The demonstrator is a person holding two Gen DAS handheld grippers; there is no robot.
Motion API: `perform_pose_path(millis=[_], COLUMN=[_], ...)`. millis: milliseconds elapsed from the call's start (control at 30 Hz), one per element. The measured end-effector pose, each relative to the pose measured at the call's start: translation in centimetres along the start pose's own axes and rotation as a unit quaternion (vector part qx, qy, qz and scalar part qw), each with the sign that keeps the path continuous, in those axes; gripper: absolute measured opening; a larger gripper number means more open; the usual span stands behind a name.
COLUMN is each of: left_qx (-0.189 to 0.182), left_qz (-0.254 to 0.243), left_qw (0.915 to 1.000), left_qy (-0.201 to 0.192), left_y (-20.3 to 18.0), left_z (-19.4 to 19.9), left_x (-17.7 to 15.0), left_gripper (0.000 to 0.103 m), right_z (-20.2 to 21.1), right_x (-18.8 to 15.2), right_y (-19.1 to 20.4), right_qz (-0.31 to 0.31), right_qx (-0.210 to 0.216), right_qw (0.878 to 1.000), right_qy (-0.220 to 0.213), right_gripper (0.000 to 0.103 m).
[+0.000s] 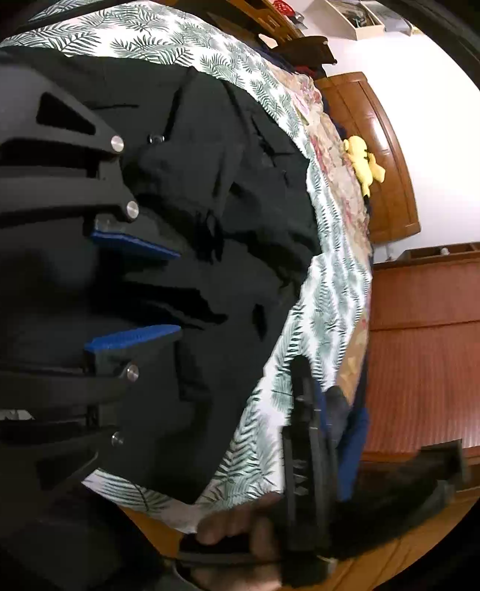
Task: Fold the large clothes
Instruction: 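Lower the left tool onto the coat's other side edge and grasp it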
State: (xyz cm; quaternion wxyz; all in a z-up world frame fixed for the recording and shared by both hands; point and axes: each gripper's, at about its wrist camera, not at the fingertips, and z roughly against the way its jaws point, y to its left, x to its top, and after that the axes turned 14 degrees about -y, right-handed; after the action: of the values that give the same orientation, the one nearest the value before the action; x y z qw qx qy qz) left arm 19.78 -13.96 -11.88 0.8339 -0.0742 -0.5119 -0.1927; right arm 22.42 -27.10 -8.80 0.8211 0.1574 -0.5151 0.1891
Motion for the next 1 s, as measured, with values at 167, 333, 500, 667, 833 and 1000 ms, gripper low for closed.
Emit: perform_pose_path(millis=[167, 333, 500, 667, 833, 1000], left_qx=[0.011, 0.029, 0.041, 0.039, 0.038, 0.07], left_qz=[-0.016, -0.038, -0.044, -0.046, -0.051, -0.03], left_qw=[0.9993, 0.9973, 0.9958, 0.9957, 0.9963, 0.997], left_qy=[0.031, 0.055, 0.07, 0.07, 0.059, 0.013], left_y=[-0.6, -0.9, -0.7, -0.6, 0.0, 2.4], left_z=[-1.5, -3.0, -4.2, -4.7, -4.1, -1.3], left_x=[-1.2, -1.7, -2.1, -2.3, -2.3, -1.0], left_gripper=[0.04, 0.04, 0.04, 0.04, 0.018, 0.003], right_z=[0.1, 0.0, 0.0, -0.3, -0.4, -1.1], right_x=[0.0, 0.0, -0.1, -0.2, -0.3, -0.8], right_y=[-0.1, 0.0, -0.1, -0.5, -0.4, -0.2], right_qz=[0.003, 0.001, 0.0, 0.001, 0.002, 0.008], right_qx=[0.001, -0.001, -0.003, -0.007, -0.006, -0.005], right_qw=[1.0, 1.0, 1.0, 1.0, 1.0, 1.0], right_qy=[0.0, 0.0, 0.004, 0.011, 0.011, 0.018], right_gripper=[0.05, 0.05, 0.05, 0.05, 0.05, 0.05])
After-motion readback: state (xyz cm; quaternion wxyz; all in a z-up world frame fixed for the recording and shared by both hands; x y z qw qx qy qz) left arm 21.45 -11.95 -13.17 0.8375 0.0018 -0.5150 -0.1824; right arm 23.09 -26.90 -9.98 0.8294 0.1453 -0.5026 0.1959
